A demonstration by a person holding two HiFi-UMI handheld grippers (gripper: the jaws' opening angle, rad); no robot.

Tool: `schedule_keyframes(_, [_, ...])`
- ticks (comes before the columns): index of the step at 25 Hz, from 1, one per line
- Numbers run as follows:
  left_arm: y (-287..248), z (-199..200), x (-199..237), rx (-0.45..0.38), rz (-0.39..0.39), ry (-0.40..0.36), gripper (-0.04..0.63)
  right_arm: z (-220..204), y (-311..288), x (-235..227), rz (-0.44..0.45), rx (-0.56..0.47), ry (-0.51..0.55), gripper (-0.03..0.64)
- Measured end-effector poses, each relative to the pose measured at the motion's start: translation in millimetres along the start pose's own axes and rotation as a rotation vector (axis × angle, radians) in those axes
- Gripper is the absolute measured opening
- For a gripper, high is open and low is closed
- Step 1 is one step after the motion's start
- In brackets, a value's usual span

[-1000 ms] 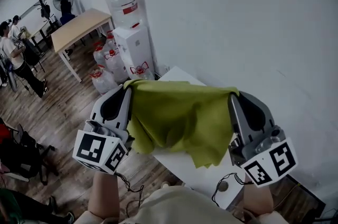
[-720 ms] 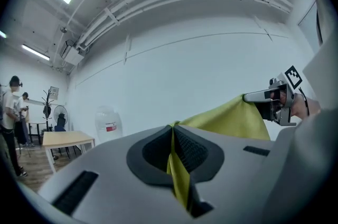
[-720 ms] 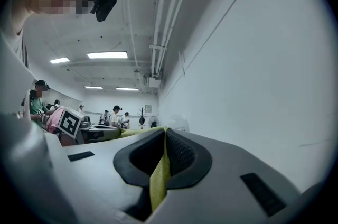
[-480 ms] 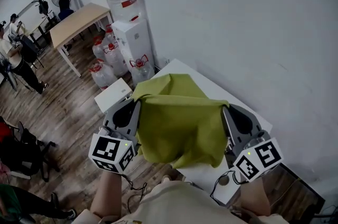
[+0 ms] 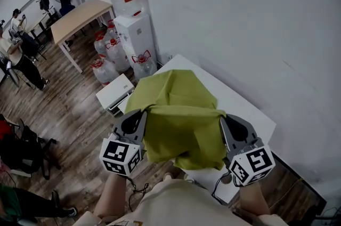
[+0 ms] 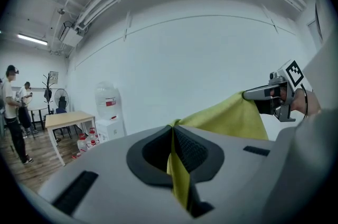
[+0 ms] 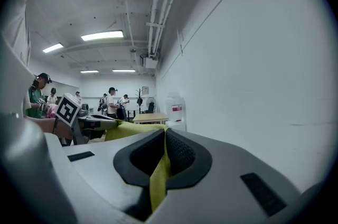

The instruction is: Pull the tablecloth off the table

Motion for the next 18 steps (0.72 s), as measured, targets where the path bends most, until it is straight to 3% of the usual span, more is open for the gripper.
schedule_keyframes(9, [6.1, -1.0, -0.3, 0.006, -0.004, 0.004, 0.023, -3.4, 5.8, 3.9, 0.003, 0.001, -0.108, 0.033])
schedule_keyframes(14, [7.0, -0.6, -2.1, 0.011, -0.011, 0.002, 0.021, -3.8, 6.8, 3.2, -0.003, 0.009, -0.077, 0.034])
schedule_keyframes(18, [6.2, -0.5, -2.4, 0.012, -0.015, 0.003, 0.023, -2.1, 6.0, 3.9, -0.003, 0.019, 0.011, 0.034])
Point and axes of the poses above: the fingertips, and each gripper's own axes: y backward along the fingers, x to its left, z out of its top, the point moved 3 cm from there along y, backward along the fingers, and after that the axes turned 14 degrees about -x, right-handed, at the moved point
